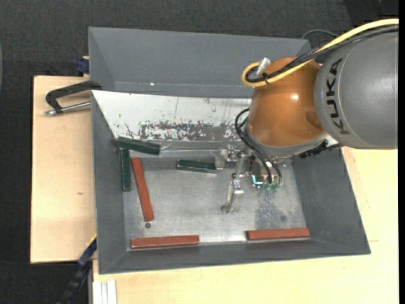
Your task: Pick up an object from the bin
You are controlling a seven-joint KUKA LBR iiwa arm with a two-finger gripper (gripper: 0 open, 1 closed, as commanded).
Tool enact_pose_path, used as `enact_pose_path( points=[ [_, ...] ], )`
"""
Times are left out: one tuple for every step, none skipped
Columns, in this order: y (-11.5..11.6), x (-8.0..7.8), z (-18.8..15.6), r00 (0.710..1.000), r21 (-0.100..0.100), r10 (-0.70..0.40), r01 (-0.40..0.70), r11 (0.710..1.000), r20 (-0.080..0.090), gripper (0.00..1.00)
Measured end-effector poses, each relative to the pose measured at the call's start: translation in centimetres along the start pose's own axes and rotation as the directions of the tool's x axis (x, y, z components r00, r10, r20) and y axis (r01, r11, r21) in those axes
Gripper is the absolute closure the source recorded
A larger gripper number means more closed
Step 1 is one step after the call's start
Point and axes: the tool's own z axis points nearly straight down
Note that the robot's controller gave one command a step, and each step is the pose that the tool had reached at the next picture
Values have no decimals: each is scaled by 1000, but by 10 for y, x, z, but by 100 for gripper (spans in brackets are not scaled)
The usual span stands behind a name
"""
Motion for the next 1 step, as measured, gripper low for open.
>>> enact_pose_path(
  points=[
    [0,0,0,1000,0,0,0,1000,0,0]
  ],
)
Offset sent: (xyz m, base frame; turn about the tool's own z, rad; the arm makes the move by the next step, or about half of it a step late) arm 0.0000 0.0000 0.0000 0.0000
